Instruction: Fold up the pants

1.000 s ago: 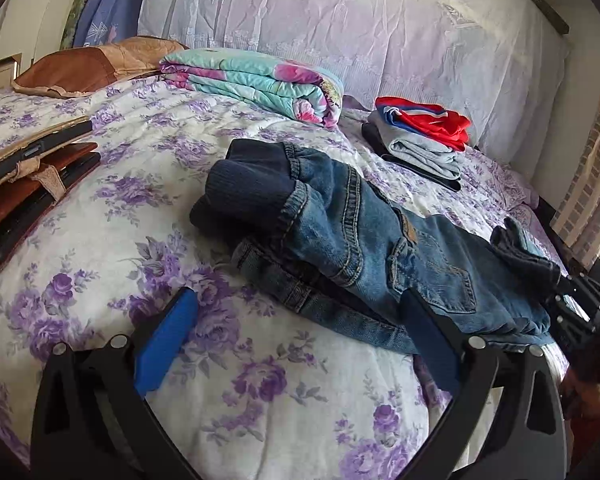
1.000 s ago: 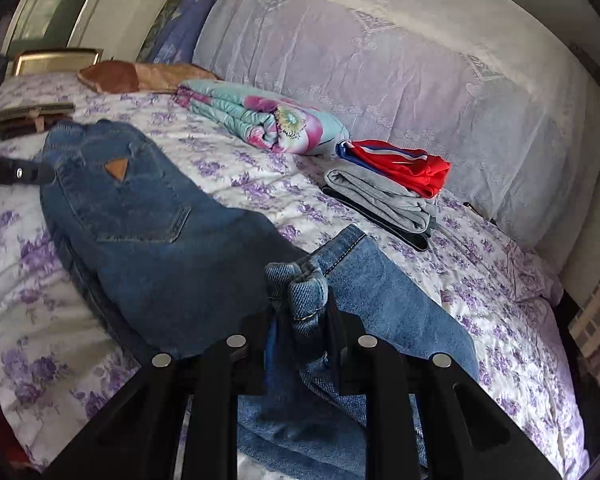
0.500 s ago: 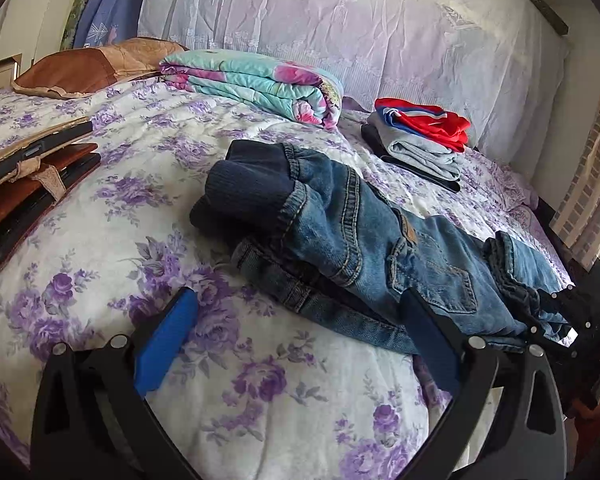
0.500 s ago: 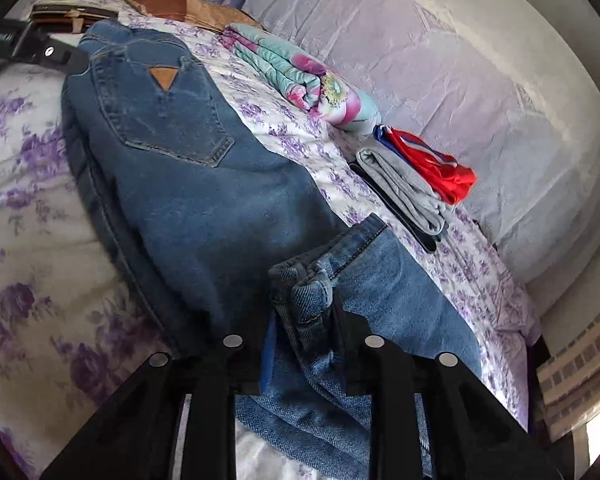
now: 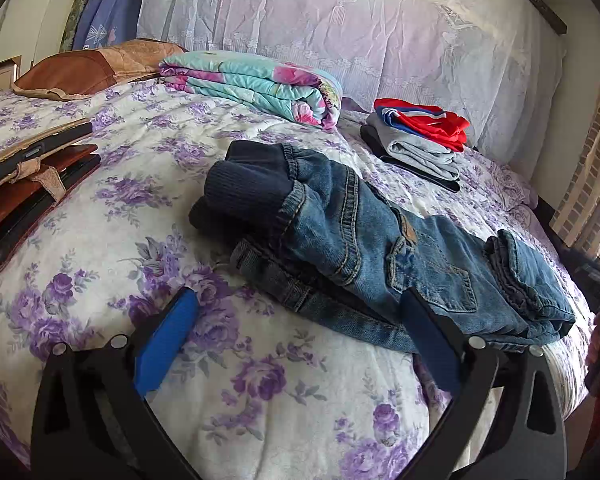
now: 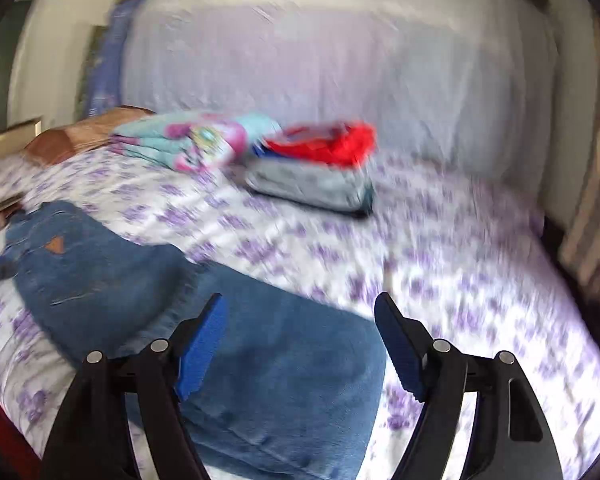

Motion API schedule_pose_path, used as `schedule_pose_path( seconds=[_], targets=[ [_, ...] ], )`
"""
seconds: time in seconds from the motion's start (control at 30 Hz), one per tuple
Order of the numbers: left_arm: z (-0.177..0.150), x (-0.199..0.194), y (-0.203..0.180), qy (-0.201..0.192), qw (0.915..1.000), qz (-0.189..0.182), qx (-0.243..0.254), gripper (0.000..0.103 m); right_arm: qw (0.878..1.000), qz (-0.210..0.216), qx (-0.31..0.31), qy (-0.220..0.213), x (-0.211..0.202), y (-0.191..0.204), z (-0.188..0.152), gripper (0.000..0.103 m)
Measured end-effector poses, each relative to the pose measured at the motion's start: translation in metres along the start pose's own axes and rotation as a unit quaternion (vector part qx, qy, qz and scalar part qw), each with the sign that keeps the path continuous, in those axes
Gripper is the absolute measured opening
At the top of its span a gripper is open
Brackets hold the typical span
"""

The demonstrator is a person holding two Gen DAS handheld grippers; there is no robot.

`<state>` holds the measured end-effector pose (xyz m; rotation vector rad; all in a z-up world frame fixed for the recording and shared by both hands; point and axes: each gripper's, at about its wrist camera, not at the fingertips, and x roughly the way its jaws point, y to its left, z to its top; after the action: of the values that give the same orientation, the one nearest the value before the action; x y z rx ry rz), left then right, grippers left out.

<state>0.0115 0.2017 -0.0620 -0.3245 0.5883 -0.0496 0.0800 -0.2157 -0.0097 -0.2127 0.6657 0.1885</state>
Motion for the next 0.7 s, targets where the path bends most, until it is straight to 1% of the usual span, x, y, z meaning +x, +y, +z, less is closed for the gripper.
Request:
schedule_pose_path(
  seconds=[0.03, 0.07, 0.1, 0.2, 0.27, 0.33, 0.37, 0.4, 0.47, 0.5, 0.53, 0.57, 0.63, 0.67, 0.7],
  targets=[
    [0.0, 0.0, 0.0, 0.0, 1.0, 0.0, 0.0, 0.098, 0.999, 0.01, -0.007, 0.038, 0.019, 0.005, -0.014, 0.079],
    [0.0, 0.0, 0.0, 0.0, 1.0, 0.0, 0.0, 0.098, 0.999, 0.001, -0.017, 0.045, 0.028, 0.009, -0.025, 0.08],
    [0.0, 0.0, 0.0, 0.0, 1.0, 0.0, 0.001, 0.098, 0.999, 0.004, -0.013, 0.042, 0.024, 0.007, -0.023, 0.08],
    [0.0, 0.0, 0.0, 0.0, 1.0, 0.002, 0.0, 0.098, 0.999, 0.046, 0.008, 0.026, 0.009, 0.001, -0.016, 0.08],
    [0.0, -0.001, 0.0, 0.0, 1.0, 0.002, 0.0, 0.098, 0.999, 0.034, 0.006, -0.009, -0.002, 0.004, -0.007, 0.081],
    [0.0, 0.0, 0.0, 0.0, 1.0, 0.003, 0.0, 0.098, 0.999, 0.042, -0.001, -0.034, -0.006, 0.013, 0.012, 0.086],
    [0.0, 0.0, 0.001, 0.0, 1.0, 0.003, 0.0, 0.098, 0.998, 0.047, -0.002, -0.038, -0.003, 0.019, 0.019, 0.091],
    [0.001, 0.0, 0.001, 0.0, 1.0, 0.004, 0.0, 0.098, 0.998, 0.05, -0.008, -0.038, 0.002, 0.027, 0.027, 0.093],
    [0.001, 0.001, 0.001, 0.0, 1.0, 0.004, 0.0, 0.098, 0.998, 0.049, -0.022, -0.01, 0.024, 0.04, 0.038, 0.093],
    [0.001, 0.001, 0.002, 0.0, 1.0, 0.005, 0.001, 0.098, 0.998, 0.049, -0.033, 0.037, 0.05, 0.051, 0.037, 0.095],
    [0.001, 0.001, 0.002, 0.0, 1.0, 0.005, 0.001, 0.098, 0.995, 0.046, -0.043, 0.073, 0.069, 0.059, 0.032, 0.099],
    [0.001, 0.001, 0.002, 0.0, 1.0, 0.005, 0.001, 0.098, 0.994, 0.042, -0.053, 0.081, 0.08, 0.065, 0.027, 0.1],
    [0.001, 0.001, 0.002, 0.0, 1.0, 0.005, 0.001, 0.098, 0.996, 0.037, -0.057, 0.057, 0.067, 0.066, 0.028, 0.1],
    [0.0, 0.001, 0.002, 0.0, 1.0, 0.006, 0.001, 0.098, 0.997, 0.048, -0.053, 0.039, 0.056, 0.064, 0.029, 0.099],
    [0.001, 0.001, 0.002, 0.0, 1.0, 0.006, 0.001, 0.098, 0.997, 0.058, -0.041, 0.01, 0.039, 0.058, 0.028, 0.099]
  ],
)
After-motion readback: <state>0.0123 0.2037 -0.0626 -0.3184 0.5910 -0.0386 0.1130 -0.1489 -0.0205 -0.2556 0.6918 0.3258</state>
